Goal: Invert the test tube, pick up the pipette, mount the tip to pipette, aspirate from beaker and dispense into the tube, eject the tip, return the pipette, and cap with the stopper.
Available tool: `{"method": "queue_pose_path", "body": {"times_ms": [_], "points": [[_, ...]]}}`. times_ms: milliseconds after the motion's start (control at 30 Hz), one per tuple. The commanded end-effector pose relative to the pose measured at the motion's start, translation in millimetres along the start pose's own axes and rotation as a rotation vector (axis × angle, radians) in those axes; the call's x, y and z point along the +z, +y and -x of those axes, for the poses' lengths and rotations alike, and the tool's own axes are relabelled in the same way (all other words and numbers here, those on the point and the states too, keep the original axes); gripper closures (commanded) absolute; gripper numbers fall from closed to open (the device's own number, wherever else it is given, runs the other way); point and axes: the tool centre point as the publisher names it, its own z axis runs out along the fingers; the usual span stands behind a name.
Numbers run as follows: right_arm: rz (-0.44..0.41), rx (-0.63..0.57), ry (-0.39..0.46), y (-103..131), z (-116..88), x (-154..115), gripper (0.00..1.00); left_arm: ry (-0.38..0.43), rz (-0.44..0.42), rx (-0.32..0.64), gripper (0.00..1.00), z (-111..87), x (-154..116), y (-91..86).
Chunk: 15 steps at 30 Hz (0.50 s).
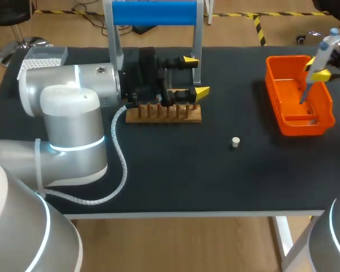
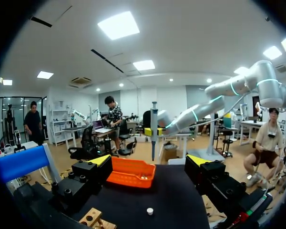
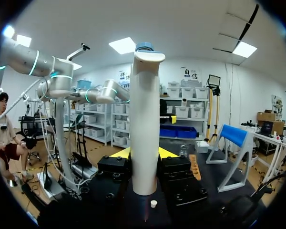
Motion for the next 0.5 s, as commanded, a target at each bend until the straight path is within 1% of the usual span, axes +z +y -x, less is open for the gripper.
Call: {"method": "queue_pose_path", "body": {"times_ms": [33,133,267,400,433,500], "points": [[-0.051,0.000,-0.106,6,-6,79,1.00,-0.005,-0.003,0.001,0.00,-1.0,1,0.7],[-0.055,0.002,-0.101,3,2,104,1.00,-0.005,-0.003,0.001,0.00,-1.0,1,0.7],[-0.061,-0.008,-0.101,3,5,127,1.00,-0.005,-0.003,0.001,0.00,-1.0,1,0.7],[-0.066,0.013,-0.126,0,7,146,1.00,-0.005,-0.003,0.001,0.00,-1.0,1,0.7],[-0.071,0.014,-0.144,0,7,151,1.00,-0.005,-0.003,0.001,0.00,-1.0,1,0.7],[-0.051,0.042,-0.169,-1,7,159,1.00,-0.005,-0.003,0.001,0.00,-1.0,1,0.7]]}}
